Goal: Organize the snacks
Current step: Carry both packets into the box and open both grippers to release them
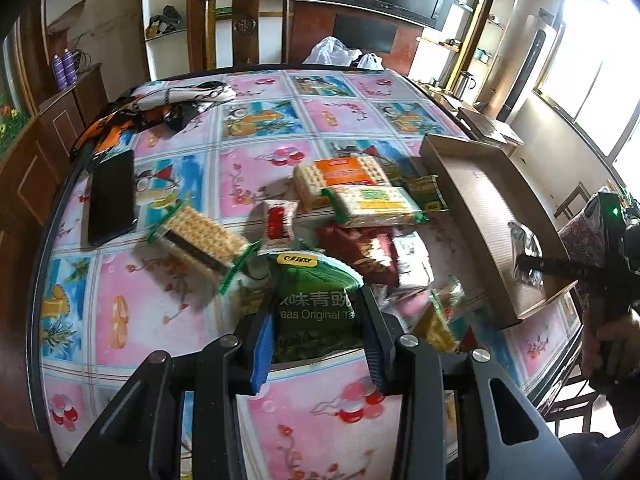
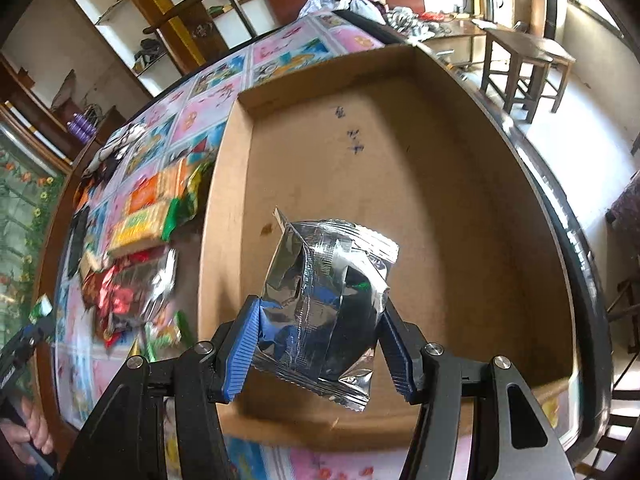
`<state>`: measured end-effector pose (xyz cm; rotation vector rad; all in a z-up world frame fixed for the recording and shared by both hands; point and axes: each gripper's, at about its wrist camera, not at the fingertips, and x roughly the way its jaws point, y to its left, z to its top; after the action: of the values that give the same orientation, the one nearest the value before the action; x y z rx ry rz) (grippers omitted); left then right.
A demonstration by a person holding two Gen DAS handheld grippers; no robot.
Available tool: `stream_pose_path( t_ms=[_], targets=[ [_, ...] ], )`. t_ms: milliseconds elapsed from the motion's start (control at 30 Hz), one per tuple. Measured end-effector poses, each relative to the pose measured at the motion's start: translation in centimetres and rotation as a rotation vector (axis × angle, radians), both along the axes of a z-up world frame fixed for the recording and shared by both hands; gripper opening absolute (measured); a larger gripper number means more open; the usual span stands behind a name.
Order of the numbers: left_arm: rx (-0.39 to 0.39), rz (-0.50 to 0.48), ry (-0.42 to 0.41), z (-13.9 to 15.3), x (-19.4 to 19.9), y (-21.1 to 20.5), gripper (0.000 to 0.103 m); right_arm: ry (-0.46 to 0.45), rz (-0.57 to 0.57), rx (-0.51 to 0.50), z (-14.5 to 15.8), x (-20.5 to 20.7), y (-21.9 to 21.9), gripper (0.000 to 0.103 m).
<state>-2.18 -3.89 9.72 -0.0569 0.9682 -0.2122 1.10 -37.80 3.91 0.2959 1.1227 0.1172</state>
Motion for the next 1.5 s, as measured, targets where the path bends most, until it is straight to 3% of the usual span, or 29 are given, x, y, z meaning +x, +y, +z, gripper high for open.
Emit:
stream_pose_path(
  t_ms=[367,600,967,1100,1500],
  targets=[
    [-0.003,-0.083,-0.012,0.8,0.8,-4.5,0.037,0.077,0.034,0.081,-0.9,-4.6,-0.2,0.061],
    [-0.016,-0.167,-0.016,1.8,1.5,-8.4,0.037,-0.03,0.034,0.11,2.4,-5.2,-1.7,0.061],
    [-0.03,-0.312,-0.049,4.1,4.5,-17.4,0.037,-0.137,0.039,0.105,8.2,-0.8,-3.9,0.061],
    [-0.032,-0.329,-0.038,3.1,6.3,-20.5,0.037,-0.142,0.043,0.083,8.2,1.7,-4.4,0.061],
    [0.0,-0.297,0.054,-3.0,11.4,-25.9,0.037,-0.062,0.046,0.026,4.3,7.8,-5.9,0.061]
  ],
)
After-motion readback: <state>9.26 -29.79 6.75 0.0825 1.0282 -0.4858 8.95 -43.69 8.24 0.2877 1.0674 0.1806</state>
